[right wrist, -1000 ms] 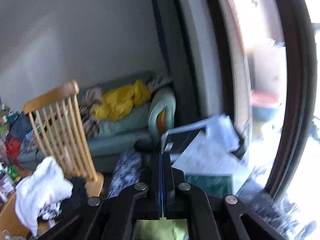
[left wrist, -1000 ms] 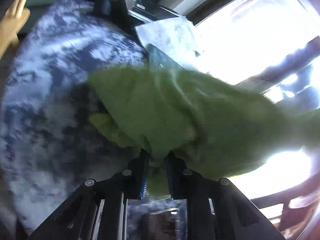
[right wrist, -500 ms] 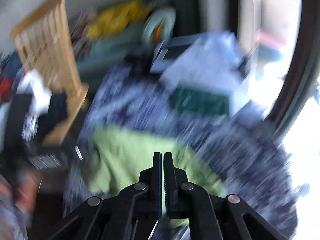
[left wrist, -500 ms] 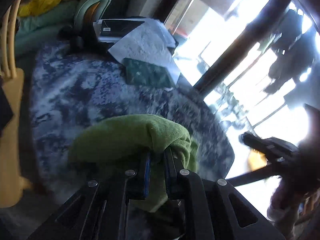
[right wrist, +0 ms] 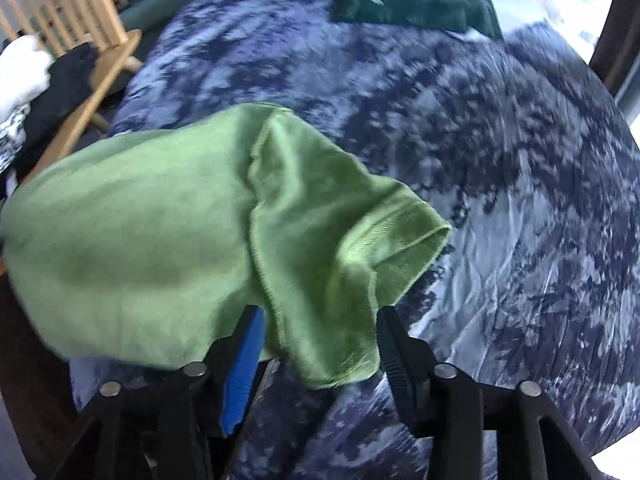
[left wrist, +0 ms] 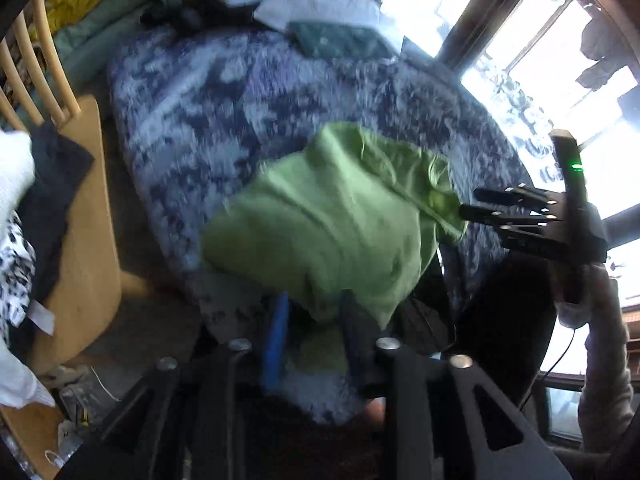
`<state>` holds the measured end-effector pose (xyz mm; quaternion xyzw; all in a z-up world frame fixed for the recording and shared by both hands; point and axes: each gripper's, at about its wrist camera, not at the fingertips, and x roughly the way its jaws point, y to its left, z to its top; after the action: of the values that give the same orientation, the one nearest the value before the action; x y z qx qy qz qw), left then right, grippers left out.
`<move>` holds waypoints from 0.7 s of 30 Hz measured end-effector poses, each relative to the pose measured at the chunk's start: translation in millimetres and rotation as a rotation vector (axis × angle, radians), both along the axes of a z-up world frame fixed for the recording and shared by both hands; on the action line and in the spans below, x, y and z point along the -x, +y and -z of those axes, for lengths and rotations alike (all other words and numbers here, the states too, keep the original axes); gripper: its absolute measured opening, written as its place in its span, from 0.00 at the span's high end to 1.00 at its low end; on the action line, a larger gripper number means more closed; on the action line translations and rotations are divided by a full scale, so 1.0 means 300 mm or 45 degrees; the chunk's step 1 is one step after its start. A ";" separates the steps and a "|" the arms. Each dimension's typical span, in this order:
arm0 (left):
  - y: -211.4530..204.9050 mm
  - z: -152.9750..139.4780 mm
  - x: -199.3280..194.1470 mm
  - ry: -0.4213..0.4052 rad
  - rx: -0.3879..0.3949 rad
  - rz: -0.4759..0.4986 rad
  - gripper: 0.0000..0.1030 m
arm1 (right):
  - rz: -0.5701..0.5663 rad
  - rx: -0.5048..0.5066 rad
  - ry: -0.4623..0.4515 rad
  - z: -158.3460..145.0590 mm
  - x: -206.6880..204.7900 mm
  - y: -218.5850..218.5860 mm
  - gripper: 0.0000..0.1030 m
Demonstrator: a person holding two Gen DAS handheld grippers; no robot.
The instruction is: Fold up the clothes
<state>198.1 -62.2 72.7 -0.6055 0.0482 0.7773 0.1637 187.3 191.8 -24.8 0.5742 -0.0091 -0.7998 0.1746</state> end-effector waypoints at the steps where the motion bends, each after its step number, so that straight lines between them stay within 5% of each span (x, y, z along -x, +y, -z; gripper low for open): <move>1: -0.006 -0.017 0.002 0.023 -0.012 -0.006 0.55 | 0.021 0.014 -0.021 0.020 0.026 0.010 0.48; 3: -0.024 -0.060 0.010 0.082 -0.044 -0.022 0.32 | 0.054 0.059 -0.090 0.067 0.067 0.025 0.48; 6: -0.027 -0.101 0.036 0.185 -0.003 -0.053 0.19 | 0.076 0.066 -0.135 0.116 0.078 0.025 0.48; 7: -0.026 -0.109 0.044 0.214 0.021 -0.062 0.19 | 0.076 0.060 -0.141 0.130 0.076 0.022 0.52; 10: -0.015 -0.089 0.086 0.240 0.092 -0.073 0.19 | 0.052 0.071 -0.143 0.145 0.050 0.004 0.96; 14: 0.011 -0.024 0.139 0.196 0.136 -0.088 0.19 | 0.090 0.051 -0.047 0.079 0.009 0.031 0.96; 21: 0.044 0.062 0.179 0.106 0.146 -0.097 0.19 | 0.256 0.109 0.189 -0.240 -0.168 0.238 0.97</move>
<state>144.4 -49.1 54.1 -0.5825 0.0763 0.8034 0.0968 237.7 263.2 47.2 0.5017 -0.0877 -0.8524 0.1181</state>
